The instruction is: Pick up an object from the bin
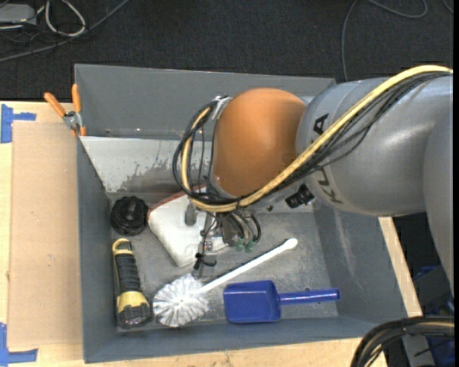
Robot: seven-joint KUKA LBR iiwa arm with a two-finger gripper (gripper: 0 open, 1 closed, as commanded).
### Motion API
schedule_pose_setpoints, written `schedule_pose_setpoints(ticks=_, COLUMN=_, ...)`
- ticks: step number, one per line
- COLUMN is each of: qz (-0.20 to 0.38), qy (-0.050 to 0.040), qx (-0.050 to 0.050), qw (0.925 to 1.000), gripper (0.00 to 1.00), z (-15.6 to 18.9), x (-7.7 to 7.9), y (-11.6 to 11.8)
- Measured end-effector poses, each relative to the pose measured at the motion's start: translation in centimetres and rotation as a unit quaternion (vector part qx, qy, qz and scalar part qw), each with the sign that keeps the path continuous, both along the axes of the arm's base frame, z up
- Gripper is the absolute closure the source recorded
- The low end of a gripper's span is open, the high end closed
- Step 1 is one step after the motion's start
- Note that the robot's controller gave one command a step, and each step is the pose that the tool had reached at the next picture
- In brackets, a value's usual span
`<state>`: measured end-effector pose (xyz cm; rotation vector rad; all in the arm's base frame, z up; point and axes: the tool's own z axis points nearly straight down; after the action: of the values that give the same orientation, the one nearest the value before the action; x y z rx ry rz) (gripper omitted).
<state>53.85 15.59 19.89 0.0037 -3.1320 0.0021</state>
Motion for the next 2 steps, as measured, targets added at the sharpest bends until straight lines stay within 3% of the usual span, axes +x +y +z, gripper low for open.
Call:
schedule_pose_setpoints(ticks=1, qz=-0.001, qy=-0.003, qx=0.0, qw=1.0, gripper=0.0, z=0.3, x=0.1, y=0.0)
schedule_pose_setpoints(ticks=2, qz=-0.008, qy=-0.0031, qx=0.0, qw=1.0, gripper=0.0, z=7.3, x=1.0, y=3.4)
